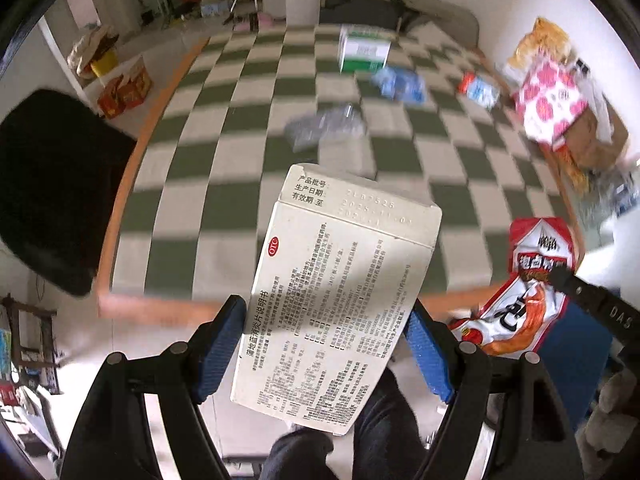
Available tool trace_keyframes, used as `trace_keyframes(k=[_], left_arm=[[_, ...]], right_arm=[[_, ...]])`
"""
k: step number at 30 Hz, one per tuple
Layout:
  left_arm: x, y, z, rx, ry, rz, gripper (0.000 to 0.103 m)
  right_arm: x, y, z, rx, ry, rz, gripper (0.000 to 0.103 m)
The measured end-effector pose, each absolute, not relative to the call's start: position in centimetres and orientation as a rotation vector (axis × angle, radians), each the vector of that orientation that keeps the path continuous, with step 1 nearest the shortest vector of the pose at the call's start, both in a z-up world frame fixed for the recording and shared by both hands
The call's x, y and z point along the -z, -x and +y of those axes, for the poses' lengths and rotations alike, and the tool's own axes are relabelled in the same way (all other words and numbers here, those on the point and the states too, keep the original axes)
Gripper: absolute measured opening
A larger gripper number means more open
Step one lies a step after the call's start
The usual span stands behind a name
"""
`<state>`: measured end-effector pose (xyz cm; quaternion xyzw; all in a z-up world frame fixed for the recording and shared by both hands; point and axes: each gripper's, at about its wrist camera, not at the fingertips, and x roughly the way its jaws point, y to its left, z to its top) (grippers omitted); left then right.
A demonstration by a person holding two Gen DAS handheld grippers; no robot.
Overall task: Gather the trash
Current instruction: 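Carry the leaflet and snack wrapper over the white trash bin with both tools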
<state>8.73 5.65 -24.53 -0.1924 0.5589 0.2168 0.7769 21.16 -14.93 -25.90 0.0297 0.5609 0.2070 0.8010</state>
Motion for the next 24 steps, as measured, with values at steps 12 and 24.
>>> trace_keyframes(k=[12, 24], left_arm=[[45.6, 0.1, 5.0, -0.501, 0.708, 1.509, 0.077], [68.7, -1.0, 6.6, -0.417, 0.908, 1.555, 0.085]], right_arm=[[44.1, -10.9, -17.5, -0.398, -0.015, 1.527, 0.005], [71.0, -11.6, -14.6, -0.401, -0.040, 1.677, 0.006]])
